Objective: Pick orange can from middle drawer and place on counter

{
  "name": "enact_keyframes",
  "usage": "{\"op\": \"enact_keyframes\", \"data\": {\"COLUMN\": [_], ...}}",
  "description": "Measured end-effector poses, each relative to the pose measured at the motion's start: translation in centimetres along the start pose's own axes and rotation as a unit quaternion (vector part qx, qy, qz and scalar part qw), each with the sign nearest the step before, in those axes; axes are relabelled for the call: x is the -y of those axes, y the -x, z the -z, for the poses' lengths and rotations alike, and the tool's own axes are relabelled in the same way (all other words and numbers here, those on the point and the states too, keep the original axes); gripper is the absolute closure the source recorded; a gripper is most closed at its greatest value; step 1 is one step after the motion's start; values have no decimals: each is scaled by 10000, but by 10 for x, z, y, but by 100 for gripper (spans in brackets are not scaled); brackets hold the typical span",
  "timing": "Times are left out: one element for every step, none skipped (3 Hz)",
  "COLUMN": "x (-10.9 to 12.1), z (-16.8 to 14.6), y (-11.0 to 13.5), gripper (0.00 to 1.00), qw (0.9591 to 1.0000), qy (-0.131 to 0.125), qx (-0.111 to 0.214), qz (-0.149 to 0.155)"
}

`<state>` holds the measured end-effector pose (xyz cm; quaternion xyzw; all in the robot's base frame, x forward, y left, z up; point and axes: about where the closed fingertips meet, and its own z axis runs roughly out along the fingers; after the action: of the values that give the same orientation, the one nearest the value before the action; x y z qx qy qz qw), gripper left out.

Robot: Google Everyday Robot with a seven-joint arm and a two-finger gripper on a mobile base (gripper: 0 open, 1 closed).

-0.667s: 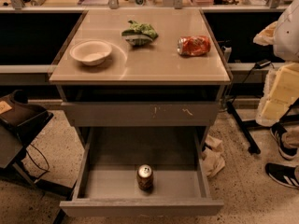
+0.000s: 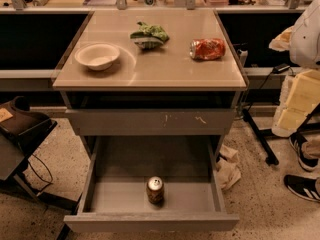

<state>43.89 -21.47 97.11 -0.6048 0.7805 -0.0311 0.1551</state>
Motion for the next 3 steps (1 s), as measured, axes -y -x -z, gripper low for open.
{"op": "enact_keyframes", "data": {"x": [-21,-77,-148], "z": [-27,-117,-198], "y": [15,48,113], "gripper": [0,0,0], "qw": [9981,9772,9273], "qy": [479,1619,2814], "qx": [362,1263,2379], "qz": [142,534,654]}}
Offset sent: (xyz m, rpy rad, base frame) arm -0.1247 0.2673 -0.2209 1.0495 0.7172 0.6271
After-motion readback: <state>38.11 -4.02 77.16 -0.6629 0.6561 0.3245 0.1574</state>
